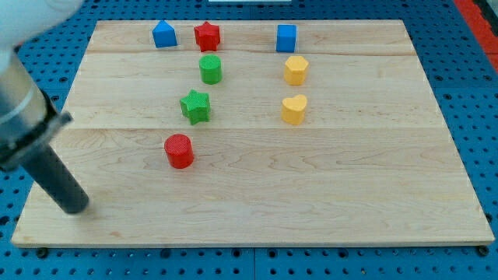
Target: Point at blue triangle
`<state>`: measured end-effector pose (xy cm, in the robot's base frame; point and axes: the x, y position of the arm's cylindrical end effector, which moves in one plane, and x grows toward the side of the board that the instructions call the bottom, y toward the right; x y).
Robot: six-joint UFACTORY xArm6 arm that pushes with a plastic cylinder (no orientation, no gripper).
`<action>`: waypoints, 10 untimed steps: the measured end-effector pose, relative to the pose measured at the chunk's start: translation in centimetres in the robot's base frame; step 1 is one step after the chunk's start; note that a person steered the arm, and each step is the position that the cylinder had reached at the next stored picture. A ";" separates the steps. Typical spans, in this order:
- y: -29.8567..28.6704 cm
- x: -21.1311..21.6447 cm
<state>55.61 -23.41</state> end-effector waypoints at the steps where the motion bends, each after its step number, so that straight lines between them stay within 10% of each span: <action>1: -0.7 -6.7; 8: -2.6 -36.3; 10: 3.7 -36.2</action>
<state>19.37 -19.74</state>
